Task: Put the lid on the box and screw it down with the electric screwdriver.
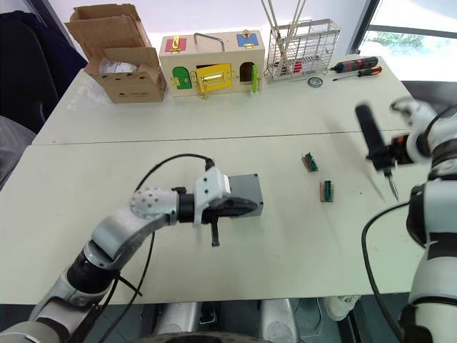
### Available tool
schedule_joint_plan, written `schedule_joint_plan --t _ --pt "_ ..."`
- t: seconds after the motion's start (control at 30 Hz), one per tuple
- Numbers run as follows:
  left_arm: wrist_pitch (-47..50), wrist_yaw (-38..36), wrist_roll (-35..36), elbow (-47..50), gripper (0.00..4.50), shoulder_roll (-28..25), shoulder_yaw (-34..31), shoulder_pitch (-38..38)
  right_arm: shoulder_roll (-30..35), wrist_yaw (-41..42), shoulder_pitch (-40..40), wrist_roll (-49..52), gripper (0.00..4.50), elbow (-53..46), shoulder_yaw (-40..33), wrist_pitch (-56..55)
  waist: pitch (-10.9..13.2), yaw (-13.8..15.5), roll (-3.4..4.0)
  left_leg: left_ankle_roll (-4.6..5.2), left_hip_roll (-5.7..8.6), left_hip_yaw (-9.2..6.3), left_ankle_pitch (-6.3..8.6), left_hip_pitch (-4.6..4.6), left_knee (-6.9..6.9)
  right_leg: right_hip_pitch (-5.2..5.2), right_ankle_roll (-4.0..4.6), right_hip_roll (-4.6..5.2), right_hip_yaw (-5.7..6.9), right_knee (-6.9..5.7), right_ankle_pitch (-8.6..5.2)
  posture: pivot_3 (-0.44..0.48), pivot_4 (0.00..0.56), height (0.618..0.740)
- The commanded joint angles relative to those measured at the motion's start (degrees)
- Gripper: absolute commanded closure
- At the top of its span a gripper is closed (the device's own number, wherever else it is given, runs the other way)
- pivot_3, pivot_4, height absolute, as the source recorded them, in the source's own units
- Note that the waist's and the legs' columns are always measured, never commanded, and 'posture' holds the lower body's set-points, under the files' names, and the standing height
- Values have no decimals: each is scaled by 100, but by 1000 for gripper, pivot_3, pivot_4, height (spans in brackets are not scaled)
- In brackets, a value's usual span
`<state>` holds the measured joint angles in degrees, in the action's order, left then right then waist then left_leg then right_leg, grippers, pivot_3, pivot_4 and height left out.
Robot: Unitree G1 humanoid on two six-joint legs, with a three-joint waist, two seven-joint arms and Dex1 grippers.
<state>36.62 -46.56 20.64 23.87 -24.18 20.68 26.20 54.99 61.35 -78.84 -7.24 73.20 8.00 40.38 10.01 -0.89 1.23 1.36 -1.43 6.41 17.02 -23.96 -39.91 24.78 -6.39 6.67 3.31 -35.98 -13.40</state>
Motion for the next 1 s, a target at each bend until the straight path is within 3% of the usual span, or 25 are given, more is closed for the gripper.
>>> schedule_joint_plan --t 0.03,0.07,0.1,0.17,0.2,0.27,0.33,0.43,0.57,0.77,1.0 --pt "-156 -253 43 -247 4500 -239 -268 74 214 440 -145 863 2697 -1269 -867 513 0 18 0 -4 -7 -6 -2 0 9 2 7 -11 7 0 -4 0 150 728" --pt "-193 -311 1 -337 4500 -316 -295 103 199 524 68 1166 2697 -1821 -1156 634 1 27 -2 -7 -11 -8 -3 -1 14 3 10 -18 12 1 -7 0 150 728" --pt "-212 -348 -1 -454 4500 -344 -342 173 36 505 667 1824 2697 -3031 -1934 1119 -1 38 -5 -12 -16 -10 -6 -4 15 2 12 -20 20 2 -7 0 150 728" --pt "-213 -363 67 -648 4500 -314 -452 299 -753 -72 1820 2927 2697 -5382 -3642 1772 -2 61 -19 -18 -21 -18 -10 -6 6 -9 12 -19 32 0 -7 0 150 728" --pt "-164 -352 141 -720 4500 -266 -522 353 -1565 -683 2512 3343 2697 -6659 -4372 1675 -4 70 -21 -19 -31 -26 -9 -10 -11 -12 12 -18 39 -9 -6 0 150 728" --pt "-71 -394 249 -749 4500 -230 -589 412 -2808 -1607 3408 3869 2697 -8249 -5019 1637 -9 115 -32 -24 -32 -40 -13 -7 -21 -21 12 -10 43 -16 -3 0 150 728" --pt "-13 -485 275 -763 4500 -247 -541 484 -3595 -2079 3893 4799 2697 -9051 -5329 2209 -10 188 -27 -25 -28 -42 -14 -6 -21 -22 12 -3 42 -22 -3 0 150 728" --pt "16 -659 294 -770 4500 -275 -431 574 -4403 -2641 4326 5671 2697 -9506 -5317 2204 -7 191 -22 -19 -11 -41 -13 -19 -24 -20 8 8 41 -22 0 0 150 728" --pt "-7 -683 239 -885 4500 -205 -425 680 -4705 -2861 4889 5561 2697 -9673 -4599 1685 -9 143 -26 -10 12 -43 -9 -19 -24 -22 2 7 37 -15 4 0 150 728" --pt "-428 -677 -329 -1722 4500 35 -58 1143 -4563 -2769 5425 5356 2697 -9457 -3817 909 -8 126 -26 -13 12 -42 -11 -7 -18 -22 3 -1 35 -13 3 0 150 728" --pt "-608 -995 -622 -1891 4500 9 264 1088 -4189 -2740 5601 5221 2697 -9139 -3294 263 -8 116 -27 -10 11 -42 -9 -10 -14 -22 2 -1 32 -12 3 0 150 728"
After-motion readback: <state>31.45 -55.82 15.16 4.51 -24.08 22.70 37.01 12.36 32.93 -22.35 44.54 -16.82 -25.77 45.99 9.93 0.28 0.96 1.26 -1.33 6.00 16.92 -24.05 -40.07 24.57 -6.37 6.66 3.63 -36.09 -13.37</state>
